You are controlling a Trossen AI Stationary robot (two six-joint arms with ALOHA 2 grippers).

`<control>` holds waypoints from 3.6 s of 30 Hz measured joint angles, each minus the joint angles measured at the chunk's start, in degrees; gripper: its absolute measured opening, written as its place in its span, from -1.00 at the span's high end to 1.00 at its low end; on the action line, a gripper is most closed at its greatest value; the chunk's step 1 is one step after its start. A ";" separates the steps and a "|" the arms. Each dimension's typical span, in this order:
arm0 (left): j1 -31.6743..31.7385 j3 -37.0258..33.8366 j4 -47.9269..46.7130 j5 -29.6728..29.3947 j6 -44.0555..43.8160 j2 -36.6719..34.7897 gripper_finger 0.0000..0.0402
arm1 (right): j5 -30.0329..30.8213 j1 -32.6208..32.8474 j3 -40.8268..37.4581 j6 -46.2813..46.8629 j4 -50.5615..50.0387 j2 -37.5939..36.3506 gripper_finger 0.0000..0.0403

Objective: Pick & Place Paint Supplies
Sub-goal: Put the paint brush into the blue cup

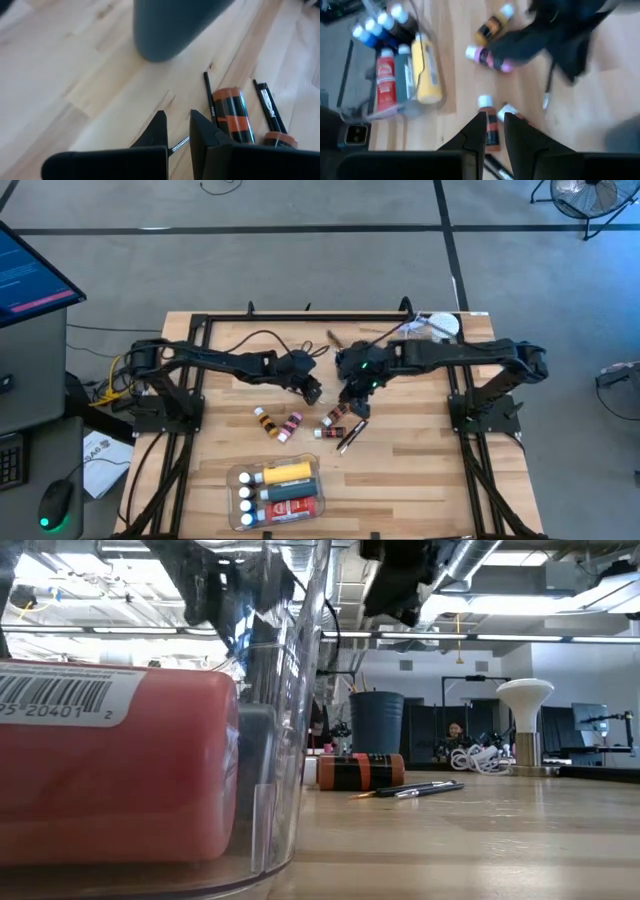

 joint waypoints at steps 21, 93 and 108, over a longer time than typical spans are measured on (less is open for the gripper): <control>-0.35 -33.41 3.93 -9.37 -18.52 -36.06 1.00 | 10.04 5.19 7.48 -2.56 -4.86 16.66 0.70; -6.43 -33.71 18.34 -10.84 -11.39 -42.55 1.00 | 10.32 -3.08 24.14 -14.42 -18.57 31.67 0.08; -6.43 -33.71 18.34 -10.89 -11.39 -42.55 1.00 | 10.27 -2.92 34.69 -19.50 -20.99 31.65 0.07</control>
